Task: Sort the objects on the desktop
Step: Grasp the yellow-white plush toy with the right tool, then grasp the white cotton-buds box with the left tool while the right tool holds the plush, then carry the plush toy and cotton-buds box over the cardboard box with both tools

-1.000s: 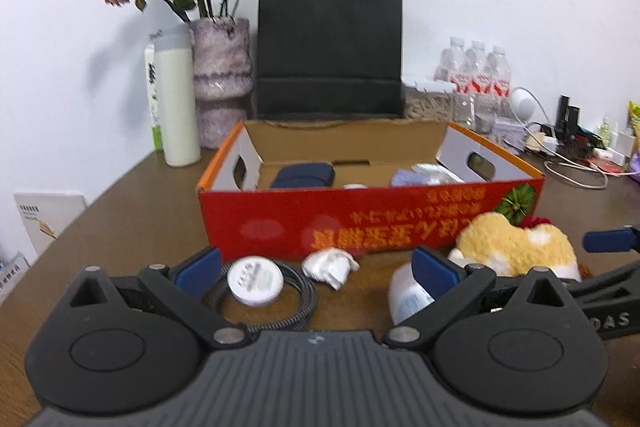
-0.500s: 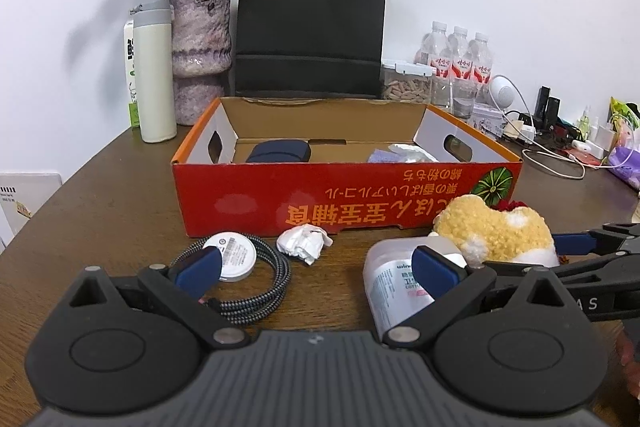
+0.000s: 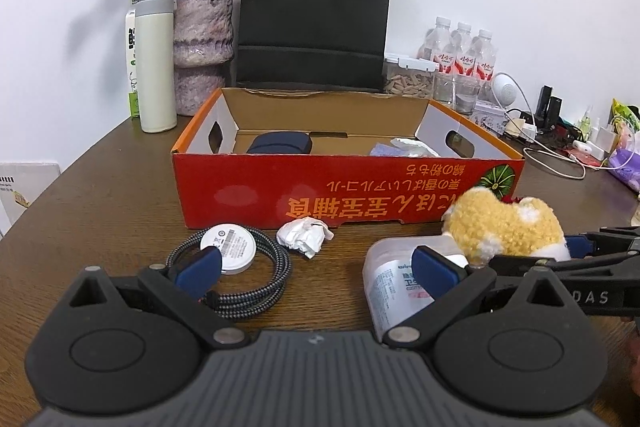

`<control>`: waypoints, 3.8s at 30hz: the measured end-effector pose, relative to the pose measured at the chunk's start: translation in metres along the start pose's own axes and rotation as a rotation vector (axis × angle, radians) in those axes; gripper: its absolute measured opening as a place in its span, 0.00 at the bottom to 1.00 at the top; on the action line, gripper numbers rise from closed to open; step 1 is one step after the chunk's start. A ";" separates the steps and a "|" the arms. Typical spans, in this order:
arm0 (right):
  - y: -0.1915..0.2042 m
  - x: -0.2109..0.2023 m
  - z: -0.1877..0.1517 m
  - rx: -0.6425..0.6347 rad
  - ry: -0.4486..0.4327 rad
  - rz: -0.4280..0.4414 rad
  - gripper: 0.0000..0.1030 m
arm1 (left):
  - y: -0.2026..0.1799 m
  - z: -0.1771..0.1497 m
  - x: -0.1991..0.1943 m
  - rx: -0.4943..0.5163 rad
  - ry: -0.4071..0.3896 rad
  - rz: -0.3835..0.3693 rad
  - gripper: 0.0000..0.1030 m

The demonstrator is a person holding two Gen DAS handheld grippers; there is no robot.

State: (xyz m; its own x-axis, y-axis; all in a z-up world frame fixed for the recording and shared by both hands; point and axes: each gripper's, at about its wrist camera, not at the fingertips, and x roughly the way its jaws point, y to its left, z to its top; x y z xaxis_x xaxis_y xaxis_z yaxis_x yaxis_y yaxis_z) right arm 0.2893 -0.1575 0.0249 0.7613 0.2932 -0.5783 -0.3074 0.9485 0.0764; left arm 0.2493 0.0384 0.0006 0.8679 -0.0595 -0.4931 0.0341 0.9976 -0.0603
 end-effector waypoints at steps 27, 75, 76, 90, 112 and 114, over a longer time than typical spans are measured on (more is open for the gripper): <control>-0.030 -0.041 -0.001 0.042 -0.118 -0.003 0.61 | -0.043 -0.008 0.031 -0.001 0.149 -0.023 1.00; -0.008 -0.052 0.045 -0.011 -0.225 0.025 0.61 | -0.030 0.051 -0.015 -0.042 -0.114 -0.076 0.64; -0.005 -0.051 0.051 -0.016 -0.236 0.025 0.61 | -0.028 0.057 -0.015 -0.044 -0.130 -0.074 0.64; 0.015 0.017 0.121 0.034 -0.298 0.043 0.61 | 0.004 0.109 0.025 -0.111 -0.239 -0.036 0.64; -0.006 0.112 0.123 -0.034 -0.128 -0.028 0.61 | 0.006 0.105 0.119 -0.091 -0.036 -0.021 0.65; -0.005 0.114 0.121 -0.035 -0.117 -0.029 0.61 | 0.006 0.104 0.121 -0.088 -0.043 -0.019 0.69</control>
State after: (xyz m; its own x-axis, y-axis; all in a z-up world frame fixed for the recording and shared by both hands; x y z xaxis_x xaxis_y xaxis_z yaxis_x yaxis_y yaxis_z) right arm 0.4473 -0.1147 0.0567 0.8308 0.2801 -0.4809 -0.3028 0.9525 0.0316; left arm 0.4058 0.0411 0.0304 0.8881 -0.0750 -0.4535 0.0088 0.9892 -0.1465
